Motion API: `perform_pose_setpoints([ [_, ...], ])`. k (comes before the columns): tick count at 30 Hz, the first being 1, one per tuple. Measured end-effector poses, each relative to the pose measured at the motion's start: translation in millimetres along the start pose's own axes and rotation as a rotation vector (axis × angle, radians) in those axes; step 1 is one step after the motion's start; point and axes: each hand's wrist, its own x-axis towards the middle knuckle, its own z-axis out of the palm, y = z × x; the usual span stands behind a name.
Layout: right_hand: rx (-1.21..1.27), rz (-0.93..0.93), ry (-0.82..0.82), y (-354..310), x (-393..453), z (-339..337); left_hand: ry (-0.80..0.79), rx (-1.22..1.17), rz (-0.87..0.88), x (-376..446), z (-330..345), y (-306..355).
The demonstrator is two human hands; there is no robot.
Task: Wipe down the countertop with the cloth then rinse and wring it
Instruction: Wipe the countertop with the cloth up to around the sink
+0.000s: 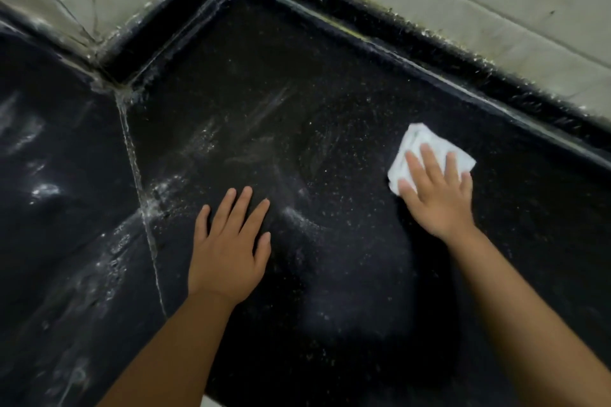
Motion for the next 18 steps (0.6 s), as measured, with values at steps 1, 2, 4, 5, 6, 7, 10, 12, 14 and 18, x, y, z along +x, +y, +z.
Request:
perform_pose_setpoints([
  [1, -0.012, 0.009, -0.016, -17, 15, -4, 0.001, -0.004, -0.001, 0, 0, 0],
  [2, -0.03, -0.025, -0.027, -37, 27, -7, -0.002, -0.008, -0.001, 0, 0, 1],
  [4, -0.071, -0.149, -0.06, -75, 36, -8, -0.009, -0.009, -0.003, 0, -1, 1],
  [5, -0.082, -0.21, -0.08, -90, 34, -5, -0.011, -0.012, -0.006, 0, -1, 1],
  [6, -0.089, -0.273, -0.084, -102, 28, 2, -0.011, -0.016, -0.008, 1, -1, 1],
  [7, -0.097, -0.345, -0.064, -109, 18, 10, -0.01, -0.019, -0.009, 1, -1, 1],
  [10, -0.12, -0.606, 0.074, -99, -32, 35, -0.001, -0.02, -0.009, 1, -1, 2],
  [12, -0.12, -0.696, 0.066, -69, -70, 53, -0.003, -0.01, -0.004, 1, -1, 2],
  [14, -0.133, -0.706, 0.025, -29, -104, 61, -0.013, 0.004, -0.004, 1, -1, 2],
  [18, -0.186, -0.44, 0.02, 39, -100, 47, -0.035, -0.005, -0.008, -1, 0, 1],
])
